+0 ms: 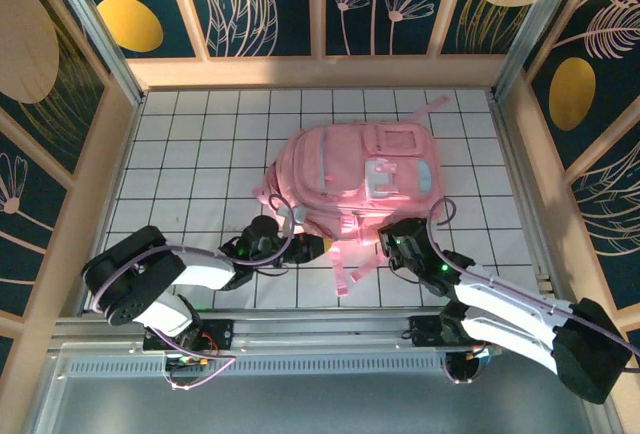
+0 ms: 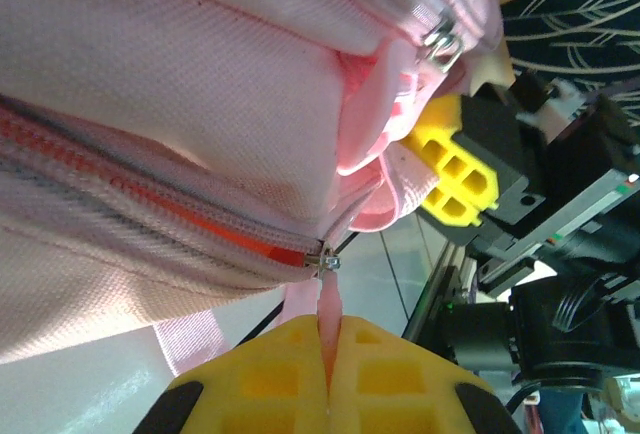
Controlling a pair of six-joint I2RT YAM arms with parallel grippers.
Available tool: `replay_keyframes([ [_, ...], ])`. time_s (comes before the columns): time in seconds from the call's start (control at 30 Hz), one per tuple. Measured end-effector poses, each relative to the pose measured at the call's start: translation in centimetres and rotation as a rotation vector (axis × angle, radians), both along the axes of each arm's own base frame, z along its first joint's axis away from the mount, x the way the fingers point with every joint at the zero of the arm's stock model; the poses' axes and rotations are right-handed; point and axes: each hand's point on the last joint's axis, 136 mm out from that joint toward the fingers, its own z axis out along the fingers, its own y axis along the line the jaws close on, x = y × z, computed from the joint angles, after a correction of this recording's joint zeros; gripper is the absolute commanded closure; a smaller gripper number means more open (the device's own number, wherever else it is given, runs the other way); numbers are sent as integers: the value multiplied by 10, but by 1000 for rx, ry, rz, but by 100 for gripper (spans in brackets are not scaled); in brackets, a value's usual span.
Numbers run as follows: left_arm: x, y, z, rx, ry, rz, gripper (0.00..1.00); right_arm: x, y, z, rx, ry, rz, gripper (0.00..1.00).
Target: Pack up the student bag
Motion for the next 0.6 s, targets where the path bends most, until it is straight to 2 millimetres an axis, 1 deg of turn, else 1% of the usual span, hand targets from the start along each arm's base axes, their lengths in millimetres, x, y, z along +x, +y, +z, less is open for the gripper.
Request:
replay_keyframes([
  [0.03, -1, -2, -1, 3, 3, -13, 68, 0, -1, 0, -9, -4, 1, 100],
  [0.07, -2, -4, -2, 6, 9, -30, 57, 1, -2, 0, -15, -7, 1, 100],
  [0.1, -4, -5, -3, 9, 16, -46, 49, 1, -2, 0, -19, -9, 0, 100],
  [0.13, -7, -6, -4, 17, 23, -63, 42, 1, -3, 0, -26, -13, 2, 100],
  [0.2, -11, -6, -8, 48, 35, -87, 34, 1, -5, 2, -33, -20, 3, 100],
  [0.23, -14, -4, -10, 78, 35, -97, 32, 0, -6, 2, -36, -22, 2, 100],
  [0.3, -13, 2, -9, 144, 25, -89, 30, 0, -7, 1, -45, -21, 0, 100],
  [0.37, -7, 7, -1, 204, -7, -66, 31, 0, -8, 0, -52, -19, 0, 100],
  [0.43, 2, 8, 13, 261, -54, -41, 31, 0, -8, 0, -53, -20, -1, 100],
  [0.5, 7, 5, 20, 320, -84, -26, 31, 0, -8, 0, -56, -17, -1, 100],
  [0.57, 5, -3, 20, 388, -92, -29, 31, 1, -8, 0, -65, -9, -2, 100],
  [0.6, 3, -11, 16, 433, -87, -39, 31, 1, -7, 0, -71, -3, -2, 100],
])
